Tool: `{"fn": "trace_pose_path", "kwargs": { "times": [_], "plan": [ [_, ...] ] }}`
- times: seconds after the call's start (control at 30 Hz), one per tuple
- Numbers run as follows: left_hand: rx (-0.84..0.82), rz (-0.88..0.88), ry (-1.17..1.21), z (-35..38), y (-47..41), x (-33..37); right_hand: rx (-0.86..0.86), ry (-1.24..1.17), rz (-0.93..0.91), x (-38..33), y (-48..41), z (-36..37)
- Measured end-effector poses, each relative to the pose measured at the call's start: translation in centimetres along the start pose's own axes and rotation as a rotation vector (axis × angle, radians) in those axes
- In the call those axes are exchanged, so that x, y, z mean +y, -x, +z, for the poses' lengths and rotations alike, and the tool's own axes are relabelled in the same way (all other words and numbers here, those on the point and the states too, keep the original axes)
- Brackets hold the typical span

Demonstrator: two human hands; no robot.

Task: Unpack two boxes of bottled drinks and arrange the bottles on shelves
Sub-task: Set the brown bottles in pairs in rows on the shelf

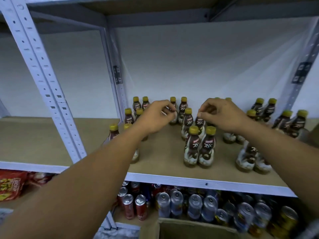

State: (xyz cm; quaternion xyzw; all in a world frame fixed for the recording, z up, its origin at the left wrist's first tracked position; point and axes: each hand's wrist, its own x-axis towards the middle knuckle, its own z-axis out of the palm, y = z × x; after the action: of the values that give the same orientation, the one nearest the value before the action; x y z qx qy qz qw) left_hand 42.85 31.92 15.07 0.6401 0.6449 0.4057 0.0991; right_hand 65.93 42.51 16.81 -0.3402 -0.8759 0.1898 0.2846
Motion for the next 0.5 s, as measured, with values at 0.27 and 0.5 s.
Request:
{"fn": "trace_pose_path", "kwargs": {
  "times": [0.27,0.5],
  "plan": [
    [-0.017,-0.106,0.246,8.3,1.5,0.7,0.007,-0.322,0.157,6.0,5.2,3.3],
    [-0.002,-0.122,0.243,12.1,2.2,-0.7,-0.045,-0.440,0.201,7.0,6.3,5.5]
  ]
}}
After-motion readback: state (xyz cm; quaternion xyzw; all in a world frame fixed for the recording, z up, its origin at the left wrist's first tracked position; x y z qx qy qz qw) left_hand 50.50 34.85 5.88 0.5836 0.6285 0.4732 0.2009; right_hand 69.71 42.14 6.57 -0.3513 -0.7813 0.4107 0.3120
